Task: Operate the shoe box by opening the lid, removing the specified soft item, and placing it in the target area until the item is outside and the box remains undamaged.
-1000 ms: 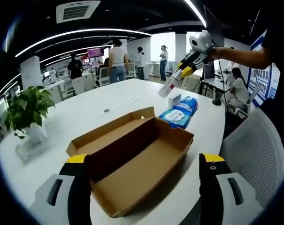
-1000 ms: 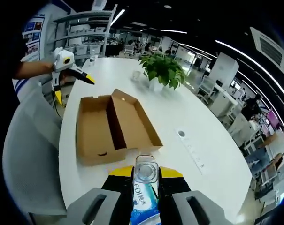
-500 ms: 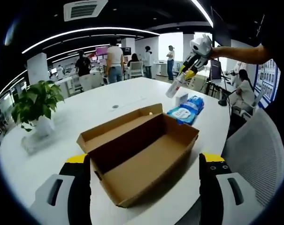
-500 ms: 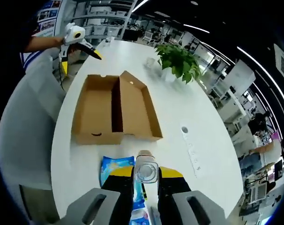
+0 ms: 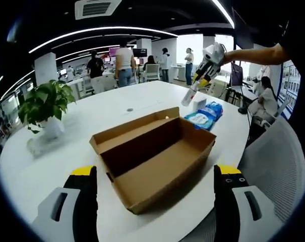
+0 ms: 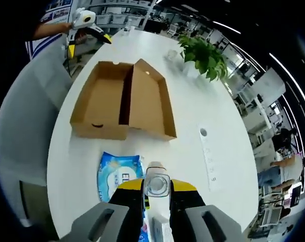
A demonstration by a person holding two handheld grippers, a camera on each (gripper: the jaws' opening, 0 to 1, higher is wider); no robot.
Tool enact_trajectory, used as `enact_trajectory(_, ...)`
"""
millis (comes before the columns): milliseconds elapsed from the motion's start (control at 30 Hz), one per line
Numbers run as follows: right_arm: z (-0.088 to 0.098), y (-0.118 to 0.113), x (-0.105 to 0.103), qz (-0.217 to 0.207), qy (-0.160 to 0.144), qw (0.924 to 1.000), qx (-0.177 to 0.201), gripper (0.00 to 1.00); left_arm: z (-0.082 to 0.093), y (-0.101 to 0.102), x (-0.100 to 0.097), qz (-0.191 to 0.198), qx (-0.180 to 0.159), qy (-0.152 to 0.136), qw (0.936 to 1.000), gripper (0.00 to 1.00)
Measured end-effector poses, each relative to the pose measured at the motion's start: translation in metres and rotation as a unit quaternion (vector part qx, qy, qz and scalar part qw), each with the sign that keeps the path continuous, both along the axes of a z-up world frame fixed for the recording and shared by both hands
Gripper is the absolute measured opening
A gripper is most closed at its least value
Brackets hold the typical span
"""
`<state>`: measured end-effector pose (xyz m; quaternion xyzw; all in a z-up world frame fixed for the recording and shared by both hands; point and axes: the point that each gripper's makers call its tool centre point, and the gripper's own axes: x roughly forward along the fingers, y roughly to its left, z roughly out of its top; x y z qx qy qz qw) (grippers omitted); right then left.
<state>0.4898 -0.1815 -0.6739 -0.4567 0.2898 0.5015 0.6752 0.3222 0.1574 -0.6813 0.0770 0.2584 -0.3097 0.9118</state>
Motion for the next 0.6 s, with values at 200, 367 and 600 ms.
enact_trajectory(200,-0.013,-0.004,0.006,0.007,0.007,0.9997,-0.021,0.14,-0.002,0.006,-0.002,0.008,0.001,0.003,1.0,1.0)
enact_trajectory(367,-0.025,-0.009,0.01,0.013,0.013,0.9991,-0.038,0.14,-0.004,0.01,-0.005,0.013,0.001,0.007,0.9999,1.0)
enact_trajectory(600,-0.039,-0.014,0.017,0.011,0.022,0.9984,-0.051,0.14,-0.007,0.014,-0.007,0.018,0.002,0.011,0.9998,0.99)
